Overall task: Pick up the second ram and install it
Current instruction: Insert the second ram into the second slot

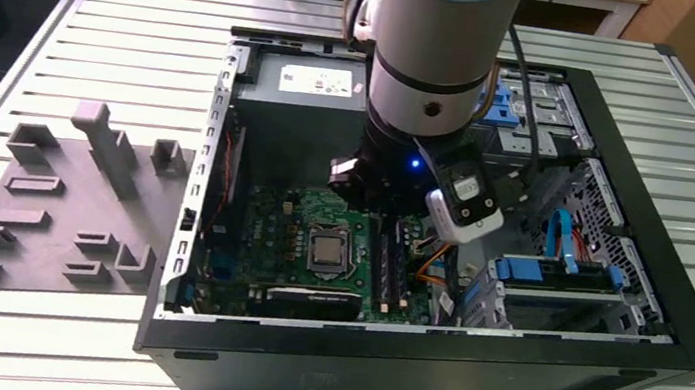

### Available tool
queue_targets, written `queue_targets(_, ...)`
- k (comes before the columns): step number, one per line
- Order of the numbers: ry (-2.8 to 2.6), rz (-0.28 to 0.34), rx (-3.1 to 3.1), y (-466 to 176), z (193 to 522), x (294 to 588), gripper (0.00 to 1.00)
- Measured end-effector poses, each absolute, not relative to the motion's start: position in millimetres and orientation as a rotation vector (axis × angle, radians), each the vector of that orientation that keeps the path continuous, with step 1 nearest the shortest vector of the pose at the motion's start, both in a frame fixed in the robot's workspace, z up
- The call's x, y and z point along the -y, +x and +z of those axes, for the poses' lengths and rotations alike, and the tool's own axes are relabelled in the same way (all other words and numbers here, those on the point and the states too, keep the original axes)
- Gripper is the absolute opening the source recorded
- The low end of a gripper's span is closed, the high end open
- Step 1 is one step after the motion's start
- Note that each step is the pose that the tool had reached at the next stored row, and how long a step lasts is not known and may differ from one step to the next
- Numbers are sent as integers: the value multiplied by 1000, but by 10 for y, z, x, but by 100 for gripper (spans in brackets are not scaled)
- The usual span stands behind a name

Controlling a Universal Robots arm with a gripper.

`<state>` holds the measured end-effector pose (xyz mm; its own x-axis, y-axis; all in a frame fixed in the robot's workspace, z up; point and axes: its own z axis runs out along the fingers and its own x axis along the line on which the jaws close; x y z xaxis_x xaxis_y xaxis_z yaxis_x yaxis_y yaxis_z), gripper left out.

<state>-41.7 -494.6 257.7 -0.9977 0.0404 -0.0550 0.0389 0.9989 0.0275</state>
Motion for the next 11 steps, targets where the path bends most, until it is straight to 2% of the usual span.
queue_targets(11,66,41,-3085,-417,2542,4944,11)
